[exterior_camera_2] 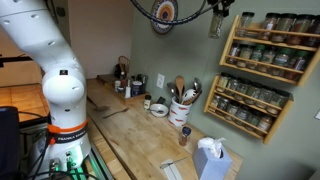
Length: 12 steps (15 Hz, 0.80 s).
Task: Pick up the second spice bottle from the left on the top shelf of the top spice rack and put it on the table
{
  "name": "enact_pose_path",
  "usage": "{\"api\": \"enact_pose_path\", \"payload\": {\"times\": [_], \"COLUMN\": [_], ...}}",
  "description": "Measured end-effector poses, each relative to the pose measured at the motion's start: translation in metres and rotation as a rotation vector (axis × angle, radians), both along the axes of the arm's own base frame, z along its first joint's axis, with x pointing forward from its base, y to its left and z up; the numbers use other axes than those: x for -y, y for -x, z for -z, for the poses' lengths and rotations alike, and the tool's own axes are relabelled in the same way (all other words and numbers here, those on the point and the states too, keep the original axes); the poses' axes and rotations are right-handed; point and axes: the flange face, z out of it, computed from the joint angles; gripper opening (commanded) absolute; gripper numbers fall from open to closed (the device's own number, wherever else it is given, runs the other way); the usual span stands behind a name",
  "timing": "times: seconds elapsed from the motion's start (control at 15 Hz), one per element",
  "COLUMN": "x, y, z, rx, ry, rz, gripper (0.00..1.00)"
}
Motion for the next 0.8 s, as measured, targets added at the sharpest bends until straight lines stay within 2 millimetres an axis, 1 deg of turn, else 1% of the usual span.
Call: {"api": "enact_pose_path", "payload": {"times": [0.2, 0.4, 0.6, 0.8], "x": [-0.014, -0.026, -0.04, -0.059], "y": [0.002, 0.003, 0.005, 0.011], "z": [0.042, 0.092, 0.152, 0.221], "rx": [-0.019, -0.036, -0.048, -0.057], "ry": [0.047, 0.096, 0.103, 0.069], "rz": [-0.053, -0.067, -0.069, -0.041], "gripper": [0.31, 0.31, 0.31, 0.31]}}
